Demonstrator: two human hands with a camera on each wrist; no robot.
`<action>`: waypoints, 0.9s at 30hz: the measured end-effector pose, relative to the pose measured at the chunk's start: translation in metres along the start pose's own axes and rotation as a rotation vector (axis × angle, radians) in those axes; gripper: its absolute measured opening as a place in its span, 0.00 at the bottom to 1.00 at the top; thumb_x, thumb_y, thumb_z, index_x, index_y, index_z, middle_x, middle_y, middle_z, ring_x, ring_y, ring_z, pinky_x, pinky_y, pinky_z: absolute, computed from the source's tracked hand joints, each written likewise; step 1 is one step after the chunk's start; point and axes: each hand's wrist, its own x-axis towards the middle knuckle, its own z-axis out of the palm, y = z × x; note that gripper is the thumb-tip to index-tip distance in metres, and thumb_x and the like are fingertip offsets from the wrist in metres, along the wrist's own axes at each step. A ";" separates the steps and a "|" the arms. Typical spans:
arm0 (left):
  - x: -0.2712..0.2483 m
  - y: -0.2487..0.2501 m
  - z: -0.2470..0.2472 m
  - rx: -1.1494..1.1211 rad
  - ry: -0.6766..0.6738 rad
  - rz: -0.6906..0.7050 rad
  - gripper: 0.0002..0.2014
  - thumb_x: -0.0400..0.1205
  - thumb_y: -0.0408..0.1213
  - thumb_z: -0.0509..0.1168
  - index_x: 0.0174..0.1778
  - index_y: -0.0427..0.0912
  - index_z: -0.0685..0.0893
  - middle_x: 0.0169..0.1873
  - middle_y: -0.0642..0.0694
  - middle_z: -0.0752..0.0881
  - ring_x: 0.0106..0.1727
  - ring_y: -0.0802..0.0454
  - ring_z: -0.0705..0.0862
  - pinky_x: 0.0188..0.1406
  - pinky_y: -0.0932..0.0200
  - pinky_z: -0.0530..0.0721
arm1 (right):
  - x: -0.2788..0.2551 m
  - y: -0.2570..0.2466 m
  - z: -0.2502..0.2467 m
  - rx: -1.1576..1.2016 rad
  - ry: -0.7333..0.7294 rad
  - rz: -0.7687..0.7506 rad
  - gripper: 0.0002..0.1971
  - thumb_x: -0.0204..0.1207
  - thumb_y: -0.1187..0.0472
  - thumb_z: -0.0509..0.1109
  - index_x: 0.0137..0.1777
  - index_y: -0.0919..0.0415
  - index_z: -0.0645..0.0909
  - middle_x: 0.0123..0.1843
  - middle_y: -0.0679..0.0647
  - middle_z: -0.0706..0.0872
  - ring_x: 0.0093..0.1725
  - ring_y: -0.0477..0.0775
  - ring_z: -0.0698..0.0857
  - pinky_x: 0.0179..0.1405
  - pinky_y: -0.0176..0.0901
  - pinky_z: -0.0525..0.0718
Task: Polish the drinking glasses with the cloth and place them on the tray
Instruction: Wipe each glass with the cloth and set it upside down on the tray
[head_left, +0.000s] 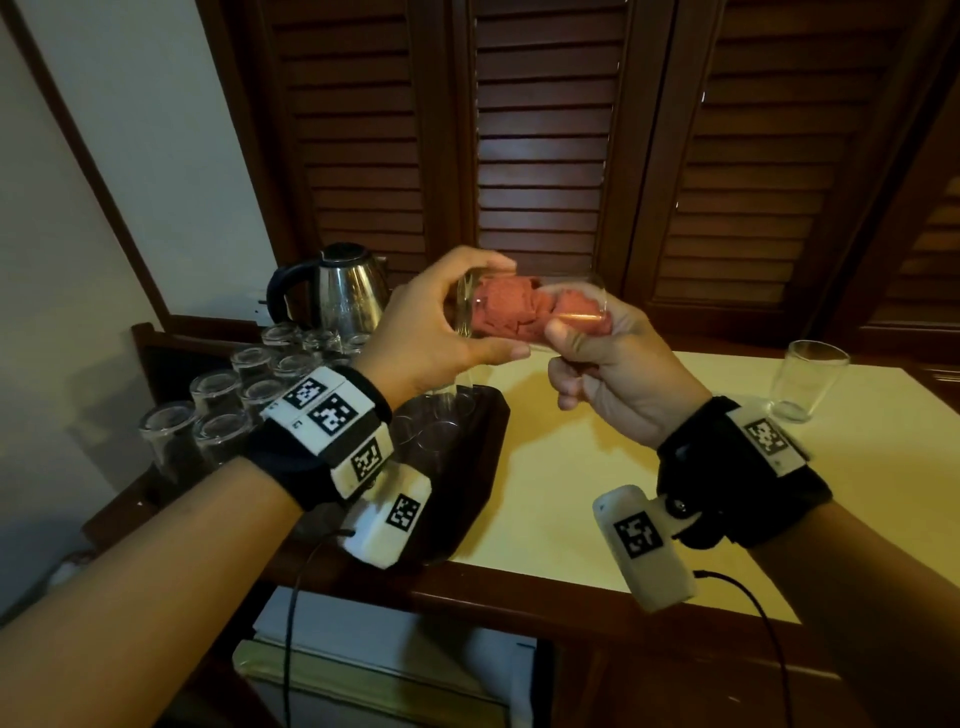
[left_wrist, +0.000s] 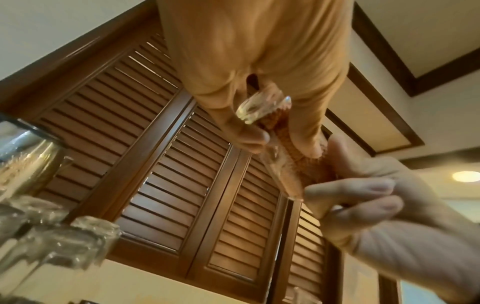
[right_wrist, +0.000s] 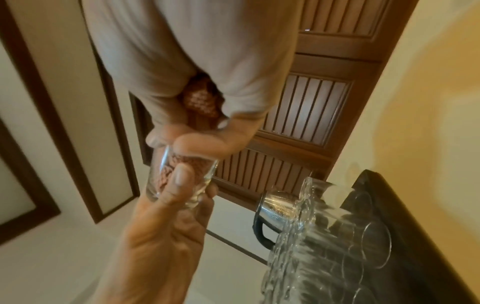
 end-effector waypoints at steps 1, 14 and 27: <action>0.001 0.001 0.000 -0.073 -0.023 -0.094 0.37 0.58 0.49 0.80 0.65 0.54 0.78 0.58 0.61 0.81 0.53 0.67 0.85 0.44 0.67 0.88 | 0.001 0.001 0.000 -0.054 0.011 -0.051 0.13 0.75 0.69 0.71 0.58 0.58 0.82 0.40 0.55 0.87 0.23 0.51 0.78 0.21 0.41 0.80; -0.006 -0.002 0.000 0.047 0.025 -0.063 0.35 0.61 0.44 0.85 0.62 0.57 0.78 0.54 0.66 0.80 0.50 0.76 0.83 0.49 0.65 0.89 | 0.000 0.012 0.000 0.038 -0.056 -0.033 0.14 0.77 0.63 0.71 0.62 0.60 0.80 0.53 0.72 0.79 0.23 0.53 0.77 0.23 0.45 0.81; -0.010 -0.004 -0.021 0.199 -0.079 -0.082 0.33 0.61 0.55 0.82 0.63 0.60 0.81 0.58 0.59 0.84 0.58 0.63 0.84 0.59 0.54 0.87 | -0.005 0.021 0.014 0.135 -0.031 0.139 0.18 0.73 0.62 0.72 0.63 0.56 0.80 0.42 0.63 0.79 0.22 0.48 0.72 0.21 0.42 0.79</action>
